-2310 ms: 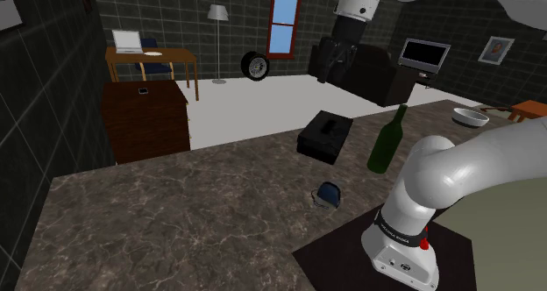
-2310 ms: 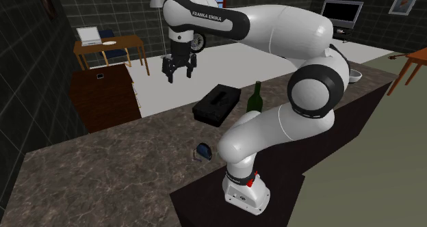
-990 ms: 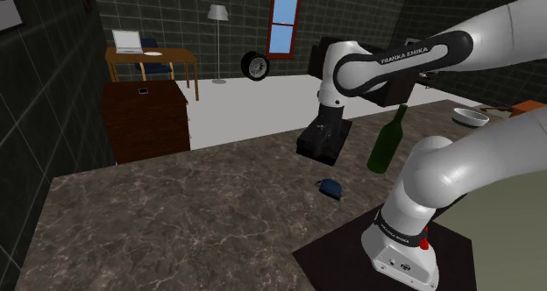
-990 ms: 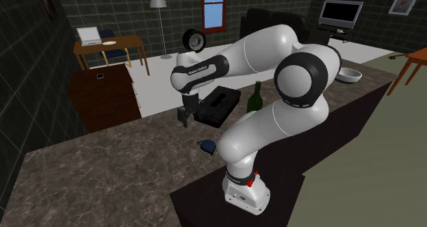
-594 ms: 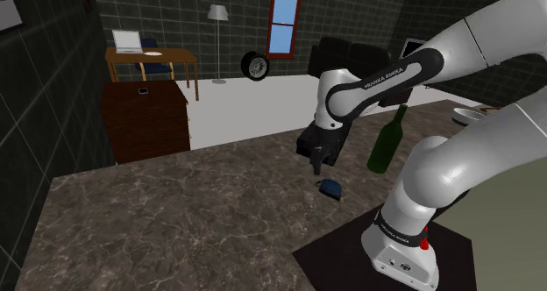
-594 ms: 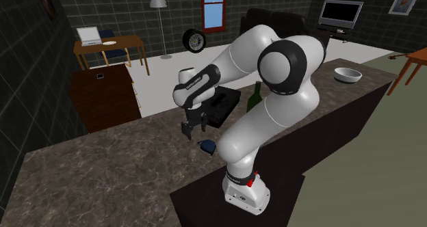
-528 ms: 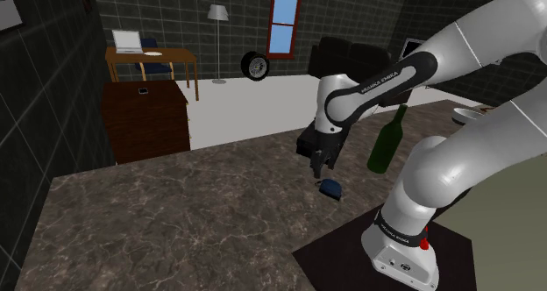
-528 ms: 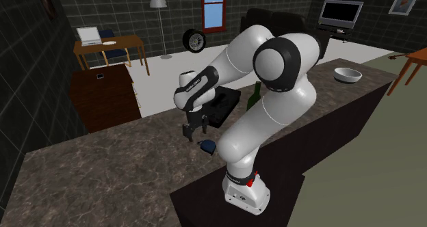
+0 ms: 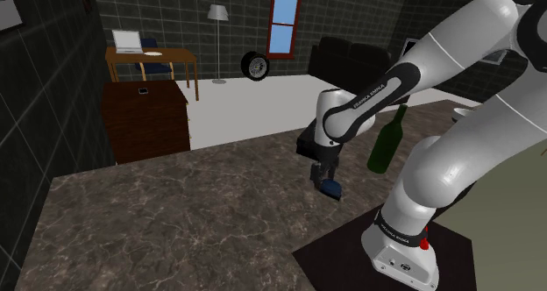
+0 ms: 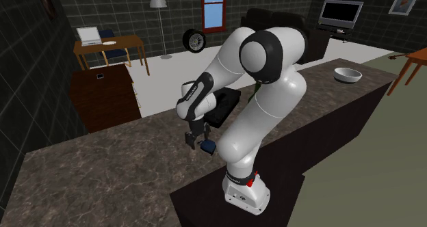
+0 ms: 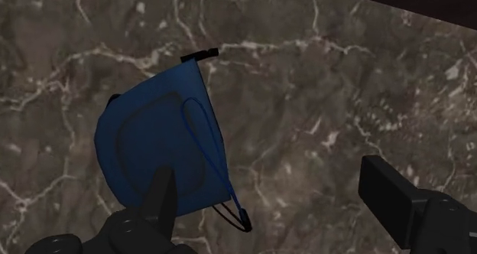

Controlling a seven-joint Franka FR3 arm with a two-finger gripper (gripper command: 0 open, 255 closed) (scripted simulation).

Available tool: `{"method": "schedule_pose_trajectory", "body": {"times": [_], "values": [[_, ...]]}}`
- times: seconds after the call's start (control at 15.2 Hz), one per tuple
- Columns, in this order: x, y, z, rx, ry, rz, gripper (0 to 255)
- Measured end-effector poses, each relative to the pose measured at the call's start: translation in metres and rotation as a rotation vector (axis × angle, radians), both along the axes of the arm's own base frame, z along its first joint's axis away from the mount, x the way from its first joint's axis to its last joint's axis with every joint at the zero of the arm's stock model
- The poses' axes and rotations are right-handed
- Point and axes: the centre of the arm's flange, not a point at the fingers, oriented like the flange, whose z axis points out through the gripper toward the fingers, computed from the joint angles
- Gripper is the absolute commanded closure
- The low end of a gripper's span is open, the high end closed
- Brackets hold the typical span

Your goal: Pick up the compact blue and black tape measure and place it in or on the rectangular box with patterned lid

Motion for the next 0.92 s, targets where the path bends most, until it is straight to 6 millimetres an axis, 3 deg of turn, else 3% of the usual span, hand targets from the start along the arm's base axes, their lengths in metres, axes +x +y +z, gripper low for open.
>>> {"method": "schedule_pose_trajectory", "body": {"times": [0.46, 0.53, 0.92], "values": [[-0.0024, 0.0011, -0.0063, 0.000, -0.001, 0.000, 0], [-0.0024, 0.0011, -0.0063, 0.000, -0.001, 0.000, 255], [-0.0022, 0.0010, -0.0060, -0.001, -0.002, 0.000, 255]]}}
